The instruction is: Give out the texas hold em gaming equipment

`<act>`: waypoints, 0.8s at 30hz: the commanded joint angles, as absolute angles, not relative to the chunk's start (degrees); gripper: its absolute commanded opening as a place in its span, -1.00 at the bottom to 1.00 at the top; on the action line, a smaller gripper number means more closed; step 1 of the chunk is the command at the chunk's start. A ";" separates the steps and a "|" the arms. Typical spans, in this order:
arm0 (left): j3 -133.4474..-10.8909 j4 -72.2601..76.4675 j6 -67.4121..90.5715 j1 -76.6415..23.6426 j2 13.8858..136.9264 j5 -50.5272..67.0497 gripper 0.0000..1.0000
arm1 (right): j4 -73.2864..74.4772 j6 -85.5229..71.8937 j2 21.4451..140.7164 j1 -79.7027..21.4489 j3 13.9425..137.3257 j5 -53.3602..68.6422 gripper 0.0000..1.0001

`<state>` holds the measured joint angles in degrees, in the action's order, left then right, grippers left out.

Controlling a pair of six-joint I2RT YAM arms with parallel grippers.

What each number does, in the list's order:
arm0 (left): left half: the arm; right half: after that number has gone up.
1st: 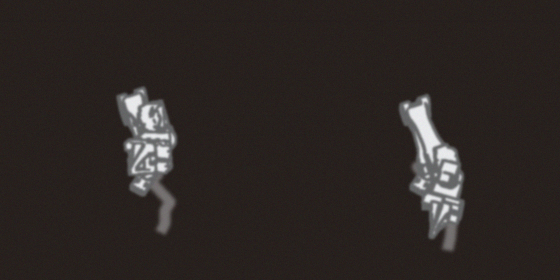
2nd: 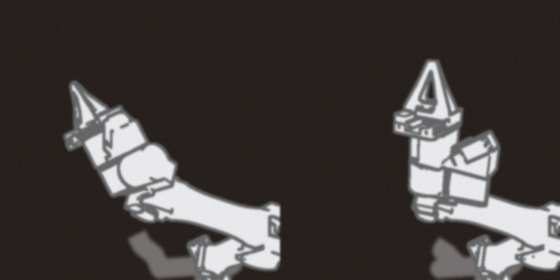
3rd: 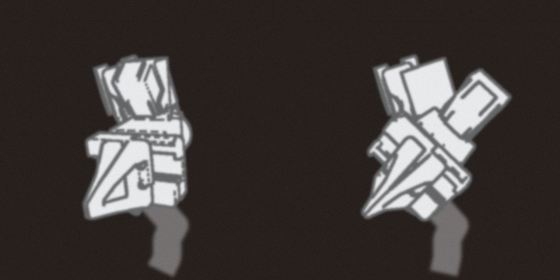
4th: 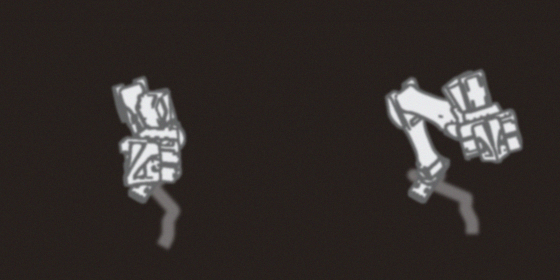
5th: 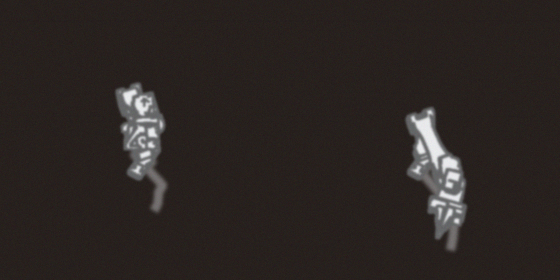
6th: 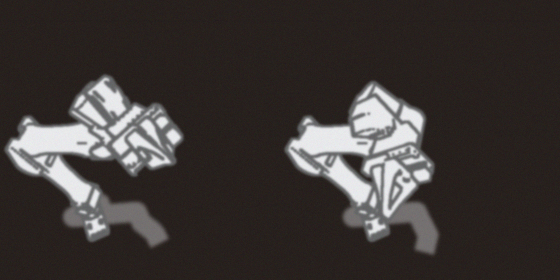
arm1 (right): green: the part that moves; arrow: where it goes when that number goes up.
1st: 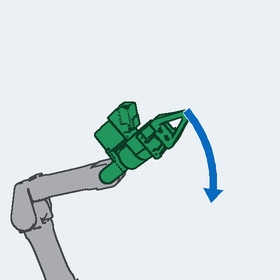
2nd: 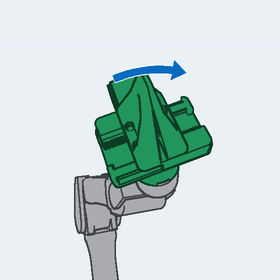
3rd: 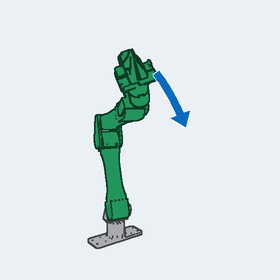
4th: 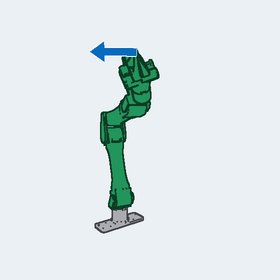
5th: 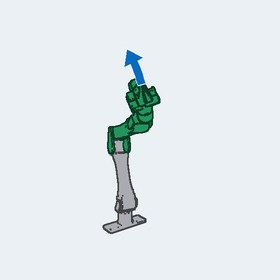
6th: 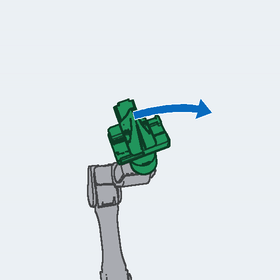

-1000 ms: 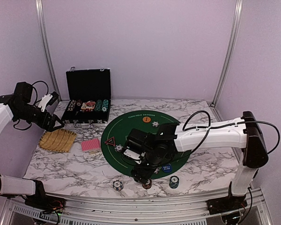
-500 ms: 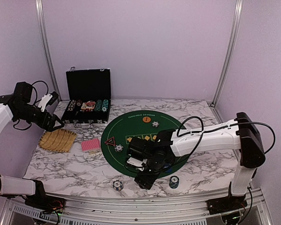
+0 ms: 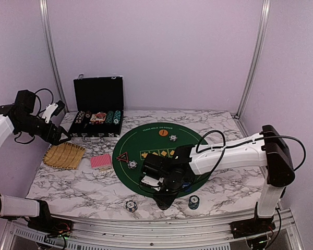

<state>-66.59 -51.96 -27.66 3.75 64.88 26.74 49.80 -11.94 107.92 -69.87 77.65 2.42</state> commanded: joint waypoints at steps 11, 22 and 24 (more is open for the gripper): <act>-67.67 -53.31 -27.68 3.59 64.07 27.16 0.98 | 54.05 -11.07 107.30 -69.71 84.28 -1.10 -0.43; -67.33 -53.39 -27.77 3.60 64.01 26.79 0.98 | 53.76 -9.36 114.75 -65.60 97.61 -3.60 -0.49; -67.48 -53.35 -27.77 3.55 64.06 26.77 0.98 | 53.33 -8.90 117.74 -64.49 101.01 -3.63 -0.49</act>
